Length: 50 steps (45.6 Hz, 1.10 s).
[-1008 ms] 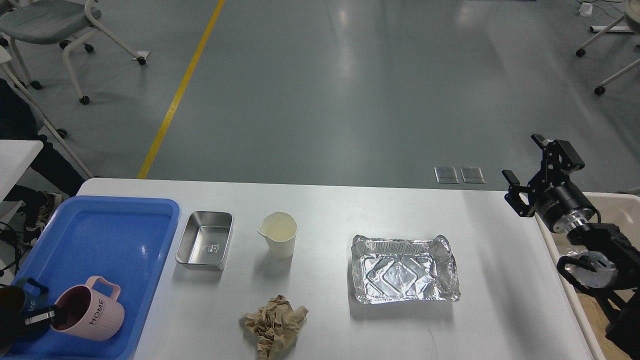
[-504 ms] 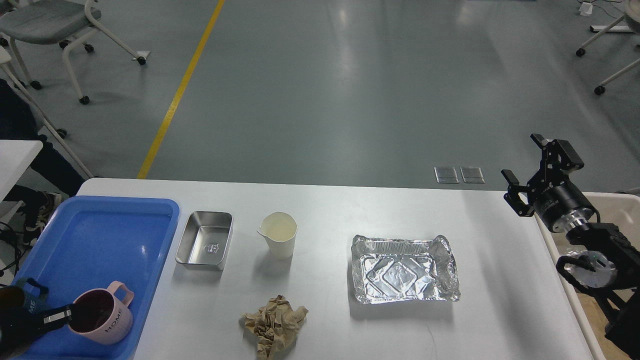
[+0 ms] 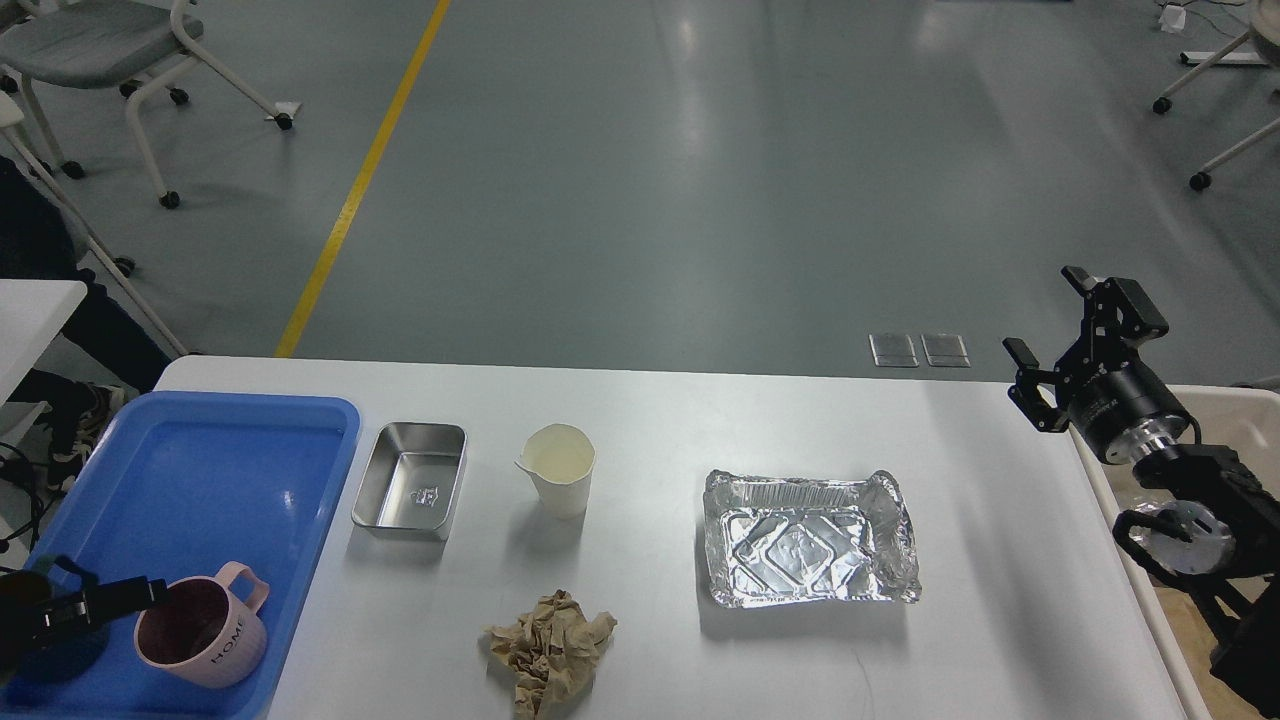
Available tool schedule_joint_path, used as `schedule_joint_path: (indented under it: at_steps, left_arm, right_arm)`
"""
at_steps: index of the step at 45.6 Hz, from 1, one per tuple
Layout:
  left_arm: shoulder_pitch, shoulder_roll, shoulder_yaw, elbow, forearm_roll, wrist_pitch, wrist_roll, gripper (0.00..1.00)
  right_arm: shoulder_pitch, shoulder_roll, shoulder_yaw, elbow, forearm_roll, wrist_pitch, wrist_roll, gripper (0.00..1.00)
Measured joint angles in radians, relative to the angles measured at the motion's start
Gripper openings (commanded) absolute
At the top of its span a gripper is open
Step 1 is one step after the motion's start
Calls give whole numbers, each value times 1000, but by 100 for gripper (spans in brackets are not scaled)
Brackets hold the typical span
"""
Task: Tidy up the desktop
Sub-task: 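Move the left gripper toward the small steel box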
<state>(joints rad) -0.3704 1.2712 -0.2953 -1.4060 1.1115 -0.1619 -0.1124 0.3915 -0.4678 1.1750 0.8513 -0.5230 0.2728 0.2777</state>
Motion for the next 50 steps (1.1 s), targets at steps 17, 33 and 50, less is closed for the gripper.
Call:
schedule_joint_path:
  at_steps: [17, 33, 50]
  left_arm:
    - [-69, 36, -190, -156, -2, 72, -42, 92]
    - [-72, 66, -190, -240, -11, 221, -36, 92]
    - [-38, 142, -176, -248, -77, 231, -47, 92]
  right_arm:
    - [2, 0, -1, 0, 0, 0, 0, 100]
    - [0, -3, -2, -1, 0, 0, 0, 100]
    - [0, -8, -2, -2, 0, 0, 0, 100]
